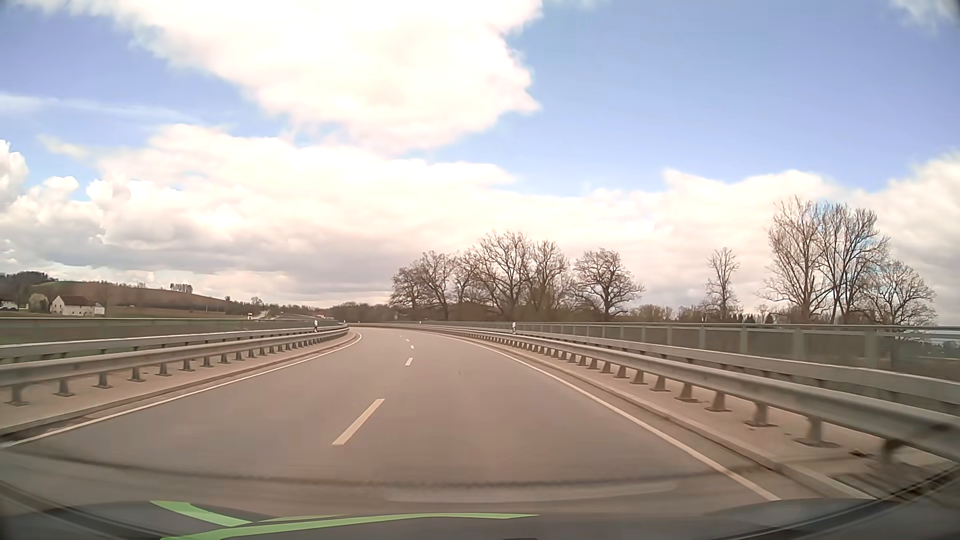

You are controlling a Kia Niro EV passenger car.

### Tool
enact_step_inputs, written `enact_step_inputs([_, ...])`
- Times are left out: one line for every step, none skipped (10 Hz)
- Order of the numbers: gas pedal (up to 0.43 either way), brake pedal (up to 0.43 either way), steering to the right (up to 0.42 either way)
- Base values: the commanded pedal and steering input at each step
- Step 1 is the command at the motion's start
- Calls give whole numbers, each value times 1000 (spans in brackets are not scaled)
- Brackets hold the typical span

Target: Follow the waypoints while adhering to traffic rules and regulations

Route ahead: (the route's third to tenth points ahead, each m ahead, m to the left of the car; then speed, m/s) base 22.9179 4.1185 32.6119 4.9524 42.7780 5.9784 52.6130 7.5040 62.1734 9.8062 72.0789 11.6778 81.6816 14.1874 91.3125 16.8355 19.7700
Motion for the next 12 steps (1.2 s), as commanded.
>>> enact_step_inputs([157,0,-20])
enact_step_inputs([157,0,-19])
enact_step_inputs([157,0,-19])
enact_step_inputs([169,0,-19])
enact_step_inputs([169,0,-18])
enact_step_inputs([169,0,-17])
enact_step_inputs([169,0,-16])
enact_step_inputs([169,0,-16])
enact_step_inputs([169,0,-16])
enact_step_inputs([169,0,-16])
enact_step_inputs([169,0,-16])
enact_step_inputs([169,0,-16])
